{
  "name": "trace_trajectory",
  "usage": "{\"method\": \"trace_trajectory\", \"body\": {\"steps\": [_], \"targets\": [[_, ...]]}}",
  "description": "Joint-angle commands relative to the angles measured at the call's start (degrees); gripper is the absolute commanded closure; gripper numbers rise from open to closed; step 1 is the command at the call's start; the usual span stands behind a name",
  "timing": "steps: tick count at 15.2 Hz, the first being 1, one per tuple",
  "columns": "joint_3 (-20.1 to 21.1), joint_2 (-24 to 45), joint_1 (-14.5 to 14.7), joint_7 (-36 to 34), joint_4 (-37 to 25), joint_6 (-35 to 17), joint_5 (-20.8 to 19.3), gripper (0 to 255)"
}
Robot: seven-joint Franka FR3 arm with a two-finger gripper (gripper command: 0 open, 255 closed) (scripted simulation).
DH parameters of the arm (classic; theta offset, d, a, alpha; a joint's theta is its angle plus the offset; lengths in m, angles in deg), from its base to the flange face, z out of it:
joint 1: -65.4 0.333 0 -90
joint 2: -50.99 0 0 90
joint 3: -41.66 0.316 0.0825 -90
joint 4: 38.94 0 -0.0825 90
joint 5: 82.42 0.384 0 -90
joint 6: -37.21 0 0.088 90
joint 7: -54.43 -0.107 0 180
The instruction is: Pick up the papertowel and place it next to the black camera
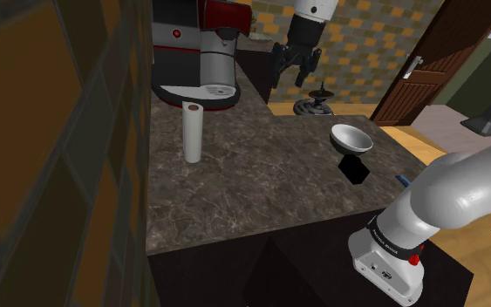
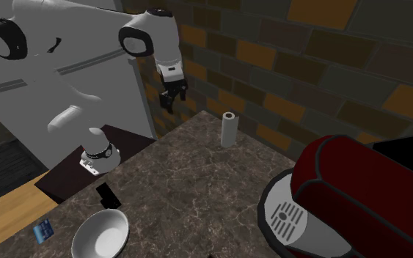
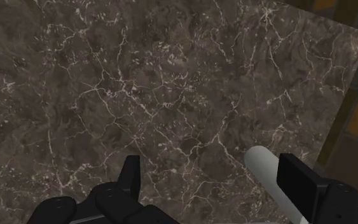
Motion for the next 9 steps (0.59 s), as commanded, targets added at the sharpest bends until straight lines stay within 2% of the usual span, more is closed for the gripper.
{"method": "trace_trajectory", "body": {"steps": [1, 9], "targets": [[1.53, 3.84, 0.12, -1.69, -1.57, -2.37, -0.43, 0], [6.48, 21.29, 1.16, -9.36, -13.37, -7.65, -5.55, 0]]}}
